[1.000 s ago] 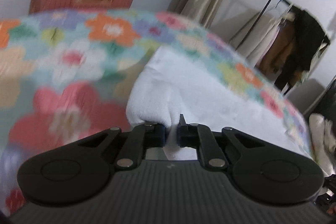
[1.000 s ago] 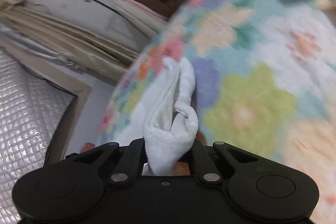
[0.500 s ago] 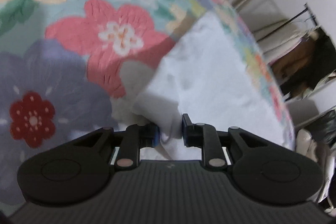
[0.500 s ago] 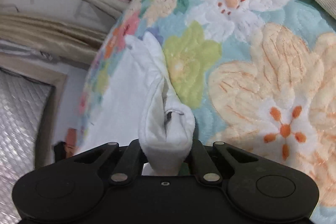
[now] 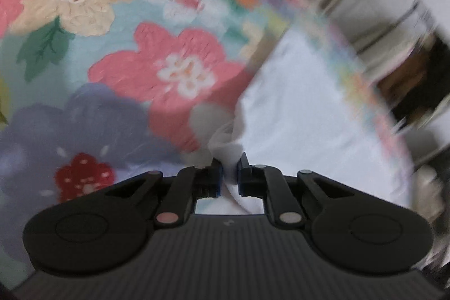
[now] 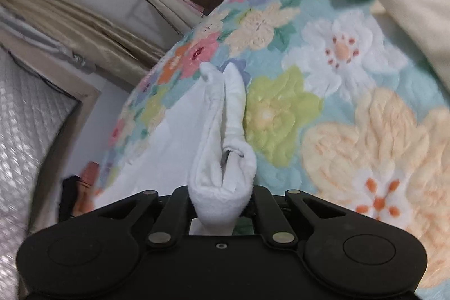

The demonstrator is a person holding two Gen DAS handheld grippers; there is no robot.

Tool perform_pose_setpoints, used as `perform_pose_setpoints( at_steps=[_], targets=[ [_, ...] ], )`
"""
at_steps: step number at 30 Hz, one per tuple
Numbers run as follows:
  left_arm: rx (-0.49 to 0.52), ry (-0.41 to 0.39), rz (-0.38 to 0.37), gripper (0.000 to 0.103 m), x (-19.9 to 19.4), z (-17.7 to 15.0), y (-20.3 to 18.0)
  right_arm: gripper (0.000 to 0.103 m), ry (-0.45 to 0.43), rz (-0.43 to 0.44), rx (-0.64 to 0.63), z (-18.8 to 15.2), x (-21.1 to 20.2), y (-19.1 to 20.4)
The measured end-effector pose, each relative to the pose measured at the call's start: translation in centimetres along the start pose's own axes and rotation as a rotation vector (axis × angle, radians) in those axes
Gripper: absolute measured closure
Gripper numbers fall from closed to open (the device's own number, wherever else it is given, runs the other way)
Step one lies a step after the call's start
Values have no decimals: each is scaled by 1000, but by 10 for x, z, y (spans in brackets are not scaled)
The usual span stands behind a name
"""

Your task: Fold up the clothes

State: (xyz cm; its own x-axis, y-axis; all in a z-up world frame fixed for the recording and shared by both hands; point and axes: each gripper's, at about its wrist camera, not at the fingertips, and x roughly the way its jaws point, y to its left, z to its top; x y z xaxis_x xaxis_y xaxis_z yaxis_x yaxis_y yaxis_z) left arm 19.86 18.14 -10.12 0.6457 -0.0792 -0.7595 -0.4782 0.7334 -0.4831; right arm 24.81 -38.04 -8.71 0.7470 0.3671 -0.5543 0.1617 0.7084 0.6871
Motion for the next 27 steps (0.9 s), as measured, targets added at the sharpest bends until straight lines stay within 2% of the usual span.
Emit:
perform_pose_setpoints(
  at_steps=[2,4,6,10,12,15,17,19,22,24,27],
  targets=[
    [41,86,32,90,9,9,-3,95,5,1,3,2,4,0],
    [102,115,63,86,1,21,-7,95,2,-3,-3,3,3,2],
    [154,81,103,85,-10,29,-9,95,-4,-2,-13,4,2,7],
    [289,-124,153,87,-42,21,-19,95,-13,-29,-71,3,4,16],
    [315,-169,162,83,-48,16,-24,95,-18,-40,-85,2,7,17],
    [267,-142,60,72,-49,19,-22,95,-7,-70,-73,2,15,14],
    [250,-132,2,72,-46,22,-23,95,-5,-80,-58,1,19,12],
    [268,-136,-20,70,-46,20,-25,94,-18,-67,-70,1,18,15],
    [290,-82,-65,57,-40,13,-33,94,-48,16,-77,0,13,21],
    [299,-32,-80,56,-33,10,-37,94,-60,61,-59,1,13,22],
    [313,-13,-87,56,-30,7,-40,94,-71,84,-58,0,14,27]
  ],
)
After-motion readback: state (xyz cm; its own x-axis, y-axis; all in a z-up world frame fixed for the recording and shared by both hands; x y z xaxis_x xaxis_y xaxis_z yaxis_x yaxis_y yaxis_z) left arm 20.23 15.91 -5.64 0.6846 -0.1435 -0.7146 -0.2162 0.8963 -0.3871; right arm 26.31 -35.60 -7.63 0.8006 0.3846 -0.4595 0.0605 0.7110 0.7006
